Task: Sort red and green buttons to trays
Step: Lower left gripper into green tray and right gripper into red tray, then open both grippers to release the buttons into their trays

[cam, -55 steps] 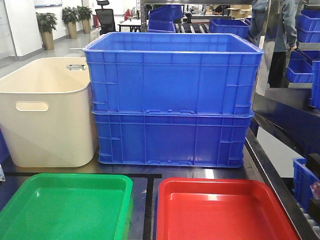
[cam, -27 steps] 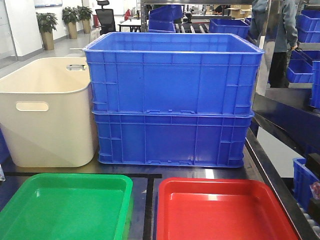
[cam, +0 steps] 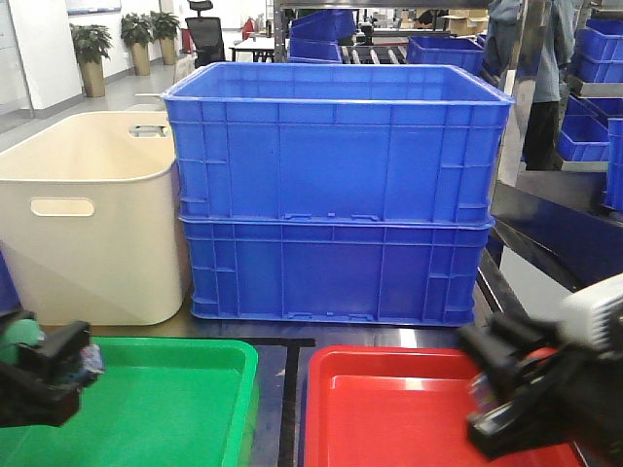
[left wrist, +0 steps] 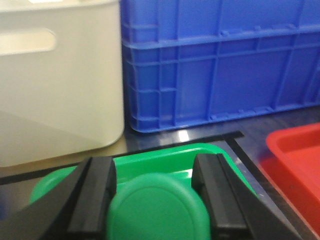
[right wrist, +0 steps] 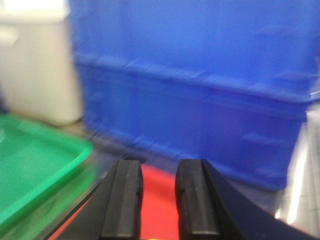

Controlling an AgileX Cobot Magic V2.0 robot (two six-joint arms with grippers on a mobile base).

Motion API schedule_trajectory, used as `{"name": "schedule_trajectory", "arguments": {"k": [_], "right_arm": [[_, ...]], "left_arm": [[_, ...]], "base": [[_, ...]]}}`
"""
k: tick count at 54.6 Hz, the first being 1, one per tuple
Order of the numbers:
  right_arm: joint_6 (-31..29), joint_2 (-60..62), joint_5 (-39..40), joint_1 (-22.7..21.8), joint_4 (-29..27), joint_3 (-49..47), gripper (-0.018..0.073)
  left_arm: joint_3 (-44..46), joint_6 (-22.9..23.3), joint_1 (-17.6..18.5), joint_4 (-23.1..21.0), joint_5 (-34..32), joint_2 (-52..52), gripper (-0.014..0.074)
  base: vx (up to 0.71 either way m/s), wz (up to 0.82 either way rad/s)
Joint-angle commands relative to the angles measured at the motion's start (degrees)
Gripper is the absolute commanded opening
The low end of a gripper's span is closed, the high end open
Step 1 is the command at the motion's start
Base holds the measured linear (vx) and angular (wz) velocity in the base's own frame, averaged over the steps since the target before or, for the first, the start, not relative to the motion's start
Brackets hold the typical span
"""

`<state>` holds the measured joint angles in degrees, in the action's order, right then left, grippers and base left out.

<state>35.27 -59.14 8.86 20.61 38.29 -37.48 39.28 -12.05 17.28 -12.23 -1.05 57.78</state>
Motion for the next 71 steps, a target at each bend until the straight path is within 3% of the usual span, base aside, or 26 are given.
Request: {"name": "schedule_trajectory", "arguments": {"k": [1,22,37,46,61,71], "right_arm": [[0.07,-3.93,3.93,2.23,0.70,-2.13,-0.0009],[0.31,-16.73,7.50,2.34,0.55,-2.13,0.0012],[0.49,-19.07,7.44,2.34,-2.04,-2.13,0.0090],[0.49,-19.79,7.39,2.34,-2.04,-2.13,0.0236],[0.49,-20.03,7.53,2.34,-2.04,-2.13,0.0595],[0.49,-19.79,8.85,2.34,-2.04,-2.13,0.0659]], "left_arm": [[2.26,0.61,1.66,-0.76,-8.38,3.42,-0.0006],[2.26,0.61,2.97,-0.64,-13.28,17.38,0.0014],[2.26,0.61,2.97,-0.79,-11.44,21.05,0.0144],[2.26,0.61,2.97,-0.79,-11.33,21.39,0.0309],[2.26,0.61,2.97,-0.79,-11.40,21.29,0.0585],[2.26,0.61,2.97,-0.79,-11.34,20.45,0.0647]], "base": [[0.00,0.00],[0.00,0.00],[0.00,0.00],[0.00,0.00],[0.00,0.00],[0.00,0.00]]}}
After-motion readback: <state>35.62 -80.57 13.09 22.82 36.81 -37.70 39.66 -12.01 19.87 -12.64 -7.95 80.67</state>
